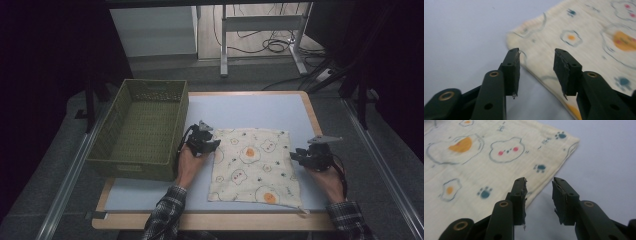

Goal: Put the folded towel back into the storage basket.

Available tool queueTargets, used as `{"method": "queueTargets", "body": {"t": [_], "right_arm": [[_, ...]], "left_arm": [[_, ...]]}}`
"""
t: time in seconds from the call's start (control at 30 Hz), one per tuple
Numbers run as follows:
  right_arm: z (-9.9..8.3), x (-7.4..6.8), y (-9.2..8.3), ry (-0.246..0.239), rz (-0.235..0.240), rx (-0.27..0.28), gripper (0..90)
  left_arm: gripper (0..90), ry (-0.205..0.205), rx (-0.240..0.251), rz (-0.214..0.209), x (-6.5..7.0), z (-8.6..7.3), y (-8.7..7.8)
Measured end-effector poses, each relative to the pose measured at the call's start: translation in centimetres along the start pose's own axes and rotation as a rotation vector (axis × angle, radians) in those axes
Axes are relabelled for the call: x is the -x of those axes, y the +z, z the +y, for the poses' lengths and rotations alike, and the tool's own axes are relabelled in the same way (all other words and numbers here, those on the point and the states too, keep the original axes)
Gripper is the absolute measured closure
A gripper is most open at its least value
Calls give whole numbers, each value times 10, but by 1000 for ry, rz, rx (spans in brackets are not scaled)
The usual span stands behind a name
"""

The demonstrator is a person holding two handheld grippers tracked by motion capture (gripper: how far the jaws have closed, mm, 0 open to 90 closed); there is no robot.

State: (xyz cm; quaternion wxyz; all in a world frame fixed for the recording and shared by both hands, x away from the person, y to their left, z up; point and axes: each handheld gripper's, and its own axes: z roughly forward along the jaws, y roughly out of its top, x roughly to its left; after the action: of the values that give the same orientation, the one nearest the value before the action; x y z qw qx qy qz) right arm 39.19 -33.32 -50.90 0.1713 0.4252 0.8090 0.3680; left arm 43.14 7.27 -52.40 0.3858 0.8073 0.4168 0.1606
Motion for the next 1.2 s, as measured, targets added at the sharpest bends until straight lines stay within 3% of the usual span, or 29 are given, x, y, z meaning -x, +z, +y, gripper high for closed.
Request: {"method": "queueTargets", "body": {"t": [0.27, 0.47, 0.73, 0.83, 1.0, 1.03, 1.07, 1.1, 1.2], "right_arm": [[22, 13, 22, 0, -29, 7, 723], [35, 28, 33, 30, -52, 16, 747], [49, 38, 55, 49, -66, 16, 691], [52, 41, 66, 46, -71, -1, 663], [52, 39, 72, 30, -82, -9, 718], [52, 38, 72, 38, -66, -9, 807], [52, 38, 72, 38, -66, -9, 807], [52, 37, 72, 48, -53, -18, 868], [56, 35, 72, 38, -62, -37, 880]], "left_arm": [[671, 10, -12, 75, -12, 19, 24], [678, -8, -15, 93, -19, 19, 33], [513, -7, -2, 114, -24, 16, 41], [505, -37, -10, 88, -28, 17, 43], [613, -72, -9, 25, -32, 17, 42], [718, -84, -9, -7, -31, 17, 43], [795, -84, -9, -7, -31, 17, 43], [867, -88, -9, -35, -31, 17, 43], [890, -81, -22, -38, -30, 20, 43]]}}
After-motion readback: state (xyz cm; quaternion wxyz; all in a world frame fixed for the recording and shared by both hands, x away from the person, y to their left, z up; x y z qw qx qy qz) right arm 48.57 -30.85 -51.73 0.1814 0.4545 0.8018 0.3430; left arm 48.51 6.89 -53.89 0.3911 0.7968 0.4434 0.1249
